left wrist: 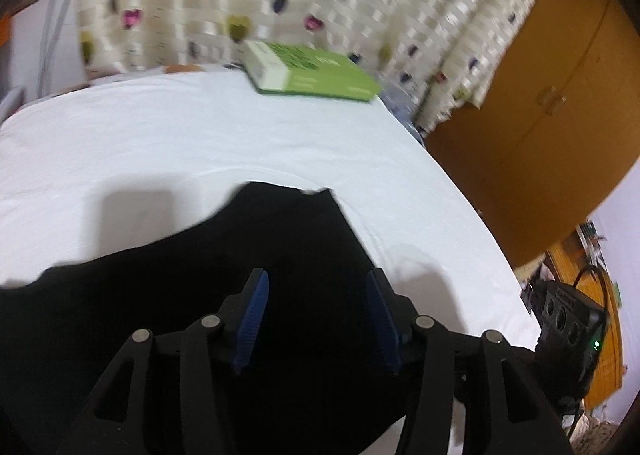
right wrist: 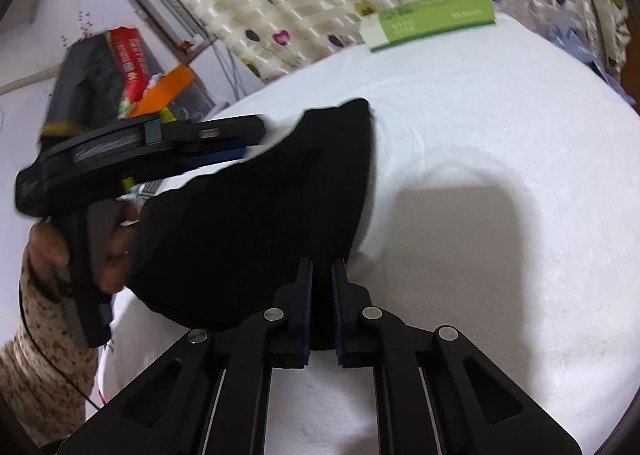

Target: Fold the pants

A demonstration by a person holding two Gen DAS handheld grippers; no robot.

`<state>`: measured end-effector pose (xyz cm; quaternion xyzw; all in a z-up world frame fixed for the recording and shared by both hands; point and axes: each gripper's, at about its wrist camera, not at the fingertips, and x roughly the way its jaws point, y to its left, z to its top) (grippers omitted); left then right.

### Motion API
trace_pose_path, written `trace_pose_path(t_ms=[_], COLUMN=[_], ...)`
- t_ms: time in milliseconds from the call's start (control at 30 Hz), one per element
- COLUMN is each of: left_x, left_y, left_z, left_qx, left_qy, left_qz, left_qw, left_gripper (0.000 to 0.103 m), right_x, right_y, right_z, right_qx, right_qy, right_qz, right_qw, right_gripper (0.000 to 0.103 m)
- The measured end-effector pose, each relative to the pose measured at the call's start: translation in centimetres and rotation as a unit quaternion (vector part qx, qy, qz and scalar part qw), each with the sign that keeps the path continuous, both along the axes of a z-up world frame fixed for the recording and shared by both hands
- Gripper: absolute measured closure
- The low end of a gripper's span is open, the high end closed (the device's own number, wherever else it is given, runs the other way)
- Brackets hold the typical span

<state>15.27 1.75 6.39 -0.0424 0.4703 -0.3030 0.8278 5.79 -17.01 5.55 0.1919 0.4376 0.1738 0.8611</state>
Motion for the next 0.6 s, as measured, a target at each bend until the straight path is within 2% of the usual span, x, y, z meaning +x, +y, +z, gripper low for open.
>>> trace_pose_path(t_ms=[67, 333, 467, 600], left_x=[0.4, 1.1, 1.7, 1.7], left_y=[-1.7, -6.2, -6.4, -6.2], left_z=[0.0, -0.1, -0.3, -0.1], left_qx=[0.018, 0.079, 0.114, 0.15], left_qy=[0.001, 0.008, 0.018, -0.001], left_qz=[-0.014, -0.051, -0.031, -0.023], left_qw=[0.9997, 0.9955, 0.9928, 0.9884], left_gripper=[0.044, 0.042, 0.042, 0.042], right_x=[-0.2, -0.2, -0.6, -0.7], right_y=[0.7, 4.2, 5.1, 5.7], right_z=[0.5, 2.2, 2.8, 3.2], right_qx=[-0.007, -0.008, -0.003, 0.003], right_qy=[-0.016, -0.059, -0.077, -0.083], right_qz=[0.007, 0.065, 0.085, 0.097], right_qw=[1.0, 0.996, 0.993, 0.992], right_gripper=[0.094, 0.095, 0.095, 0.095])
